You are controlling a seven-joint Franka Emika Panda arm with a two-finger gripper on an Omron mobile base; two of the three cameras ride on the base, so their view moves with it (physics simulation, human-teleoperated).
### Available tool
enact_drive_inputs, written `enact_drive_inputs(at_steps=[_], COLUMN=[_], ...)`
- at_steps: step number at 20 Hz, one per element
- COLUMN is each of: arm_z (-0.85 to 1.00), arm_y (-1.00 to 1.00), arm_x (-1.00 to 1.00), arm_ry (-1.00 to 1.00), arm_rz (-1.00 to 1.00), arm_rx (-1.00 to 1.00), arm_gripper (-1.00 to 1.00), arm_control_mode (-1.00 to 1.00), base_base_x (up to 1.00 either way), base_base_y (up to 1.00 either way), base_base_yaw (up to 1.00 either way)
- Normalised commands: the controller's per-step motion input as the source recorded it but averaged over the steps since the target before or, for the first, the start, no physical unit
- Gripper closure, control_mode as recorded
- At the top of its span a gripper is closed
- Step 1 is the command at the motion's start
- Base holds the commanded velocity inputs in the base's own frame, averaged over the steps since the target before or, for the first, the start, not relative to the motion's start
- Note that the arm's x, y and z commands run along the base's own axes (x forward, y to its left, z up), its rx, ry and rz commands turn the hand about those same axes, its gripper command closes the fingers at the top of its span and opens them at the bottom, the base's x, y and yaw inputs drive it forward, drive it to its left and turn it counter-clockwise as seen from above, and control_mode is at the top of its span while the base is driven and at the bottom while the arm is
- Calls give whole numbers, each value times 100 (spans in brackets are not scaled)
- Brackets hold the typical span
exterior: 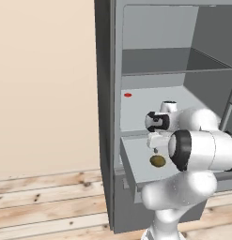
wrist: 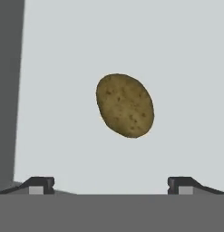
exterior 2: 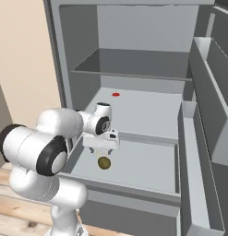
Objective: Place the potato and carrot inside the fridge drawer. Close the drawer after placing the vegetables.
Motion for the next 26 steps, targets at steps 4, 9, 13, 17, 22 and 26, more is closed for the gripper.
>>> enact_drive_inputs(at_steps=[4, 9, 13, 17, 22, 26], arm_z=[100, 99, 88, 26, -6, -4], arm_y=[0, 1, 3, 45, 74, 31], arm_x=[-39, -64, -92, -94, -44, -1], arm_ry=[-22, -14, -5, 0, 5, 9], arm_rz=[0, 0, 0, 0, 0, 2], arm_rx=[-10, -5, -1, 0, -2, -3], arm_gripper=[-100, -100, -100, -100, -100, -100], arm_control_mode=[-100, -100, -100, -100, -100, -100], base_base_x=[0, 0, 0, 0, 0, 0], base_base_y=[0, 0, 0, 0, 0, 0], base_base_yaw=[0, 0, 0, 0, 0, 0])
